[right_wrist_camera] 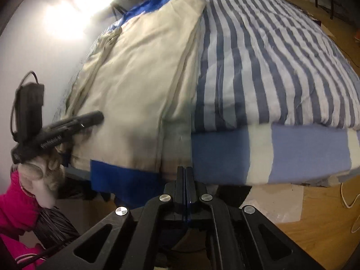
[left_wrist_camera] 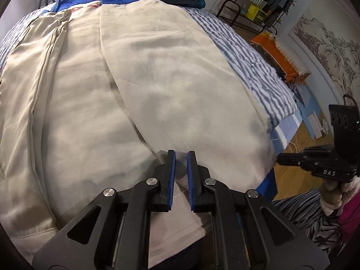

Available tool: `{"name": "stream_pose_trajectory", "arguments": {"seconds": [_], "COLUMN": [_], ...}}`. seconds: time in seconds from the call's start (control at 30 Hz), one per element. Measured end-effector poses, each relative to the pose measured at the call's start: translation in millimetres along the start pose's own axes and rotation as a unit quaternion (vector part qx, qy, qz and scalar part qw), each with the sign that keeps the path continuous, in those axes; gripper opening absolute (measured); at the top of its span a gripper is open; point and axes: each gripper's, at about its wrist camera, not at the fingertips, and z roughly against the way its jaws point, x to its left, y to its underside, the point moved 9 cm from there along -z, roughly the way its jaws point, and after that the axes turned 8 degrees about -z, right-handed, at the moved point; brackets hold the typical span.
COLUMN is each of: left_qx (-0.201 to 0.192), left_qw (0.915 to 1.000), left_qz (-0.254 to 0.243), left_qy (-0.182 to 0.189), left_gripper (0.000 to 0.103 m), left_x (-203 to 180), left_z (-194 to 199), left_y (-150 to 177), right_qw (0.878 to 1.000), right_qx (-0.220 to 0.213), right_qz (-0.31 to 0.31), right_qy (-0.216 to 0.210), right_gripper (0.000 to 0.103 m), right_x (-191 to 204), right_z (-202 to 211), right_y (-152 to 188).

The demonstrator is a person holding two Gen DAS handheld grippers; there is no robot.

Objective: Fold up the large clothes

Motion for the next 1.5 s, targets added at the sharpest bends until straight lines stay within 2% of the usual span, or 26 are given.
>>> {"name": "stream_pose_trajectory", "arguments": {"seconds": [0.1, 0.17, 0.2, 0.27, 0.3, 0.33, 0.37, 0.43, 0.5, 0.57, 0.67, 0.77, 0.83, 0.9, 0.97, 1.0, 1.03, 1.1, 1.2, 1.3, 1.37, 1.5], "left_qx": [-0.018, -0.026, -0.029, -0.034, -0.035, -0.036, -0.035, -0.032, -0.023, -0.014, 0.008, 0.027, 0.025, 0.011, -0.001, -0.005, -0.008, -0.005, -0.012, -0.027, -0.037, -0.051], "left_qw": [0.9998, 0.9992, 0.9988, 0.9970, 0.9964, 0.9954, 0.9946, 0.9931, 0.9921, 0.9924, 0.9901, 0.9843, 0.9840, 0.9845, 0.9844, 0.9844, 0.9861, 0.9926, 0.9984, 0.9978, 0.9968, 0.9942], "left_qz": [-0.005, -0.023, -0.034, -0.063, -0.070, -0.081, -0.092, -0.111, -0.123, -0.122, -0.131, -0.140, -0.137, -0.139, -0.148, -0.154, -0.149, -0.116, -0.050, -0.007, 0.007, 0.034], "left_qy": [0.012, 0.018, 0.019, 0.029, 0.032, 0.035, 0.035, 0.022, 0.005, -0.004, -0.049, -0.104, -0.111, -0.107, -0.095, -0.086, -0.073, -0.035, 0.025, 0.060, 0.070, 0.088], "left_gripper": [0.008, 0.008, 0.008, 0.019, 0.031, 0.039, 0.041, 0.054, 0.060, 0.060, 0.063, 0.063, 0.065, 0.064, 0.051, 0.040, 0.028, 0.017, 0.015, 0.014, 0.014, 0.014], "left_x": [-15.1, -33.7, -43.6, -73.7, -82.0, -94.4, -104.7, -122.6, -138.8, -150.0, -158.3, -151.7, -146.8, -145.0, -145.5, -142.9, -138.6, -127.7, -110.4, -99.5, -95.0, -85.9], "left_z": [15.0, 21.7, 23.5, 23.2, 22.1, 19.5, 16.5, 7.3, -7.5, -20.2, -46.2, -68.8, -75.3, -75.2, -73.1, -70.8, -67.5, -59.7, -39.6, -16.7, -4.8, 10.6], "left_y": [-1.3, -1.0, -1.1, -3.0, -3.8, -5.3, -6.5, -10.3, -14.5, -15.9, -16.2, -11.9, -9.6, -9.0, -9.3, -9.9, -11.3, -15.5, -22.0, -27.0, -29.0, -34.1], "right_qw": [1.000, 0.998, 0.996, 0.992, 0.990, 0.986, 0.983, 0.976, 0.971, 0.965, 0.956, 0.953, 0.954, 0.956, 0.957, 0.958, 0.959, 0.961, 0.965, 0.970, 0.975, 0.979], "right_qx": [-0.023, -0.052, -0.070, -0.107, -0.124, -0.144, -0.158, -0.187, -0.212, -0.235, -0.255, -0.260, -0.258, -0.255, -0.252, -0.249, -0.247, -0.242, -0.232, -0.212, -0.192, -0.170], "right_qz": [0.003, -0.007, -0.014, -0.031, -0.041, -0.052, -0.060, -0.071, -0.076, -0.085, -0.111, -0.124, -0.124, -0.118, -0.110, -0.106, -0.103, -0.094, -0.079, -0.067, -0.047, -0.030], "right_qy": [-0.018, -0.036, -0.043, -0.054, -0.060, -0.068, -0.073, -0.083, -0.083, -0.085, -0.092, -0.092, -0.091, -0.089, -0.089, -0.089, -0.090, -0.091, -0.095, -0.102, -0.106, -0.108], "right_gripper": [0.008, 0.026, 0.027, 0.032, 0.032, 0.034, 0.035, 0.037, 0.040, 0.043, 0.044, 0.044, 0.044, 0.044, 0.044, 0.044, 0.044, 0.044, 0.044, 0.046, 0.057, 0.062], "right_x": [0.3, -2.1, -4.1, -13.2, -16.4, -18.4, -21.9, -29.3, -35.5, -45.3, -63.0, -73.2, -74.1, -72.4, -68.9, -66.1, -63.9, -58.0, -45.5, -32.2, -18.6, 1.7], "right_z": [14.5, 33.1, 42.9, 67.1, 78.5, 92.0, 102.8, 124.8, 143.1, 160.2, 174.2, 176.3, 172.6, 170.9, 170.0, 169.6, 168.3, 164.0, 152.3, 133.6, 118.4, 87.7], "right_y": [-4.2, -11.4, -16.5, -25.8, -29.3, -31.6, -33.0, -36.3, -36.5, -36.3, -39.0, -38.2, -41.4, -42.8, -44.6, -45.7, -47.3, -54.1, -71.9, -94.2, -112.4, -156.0]}}
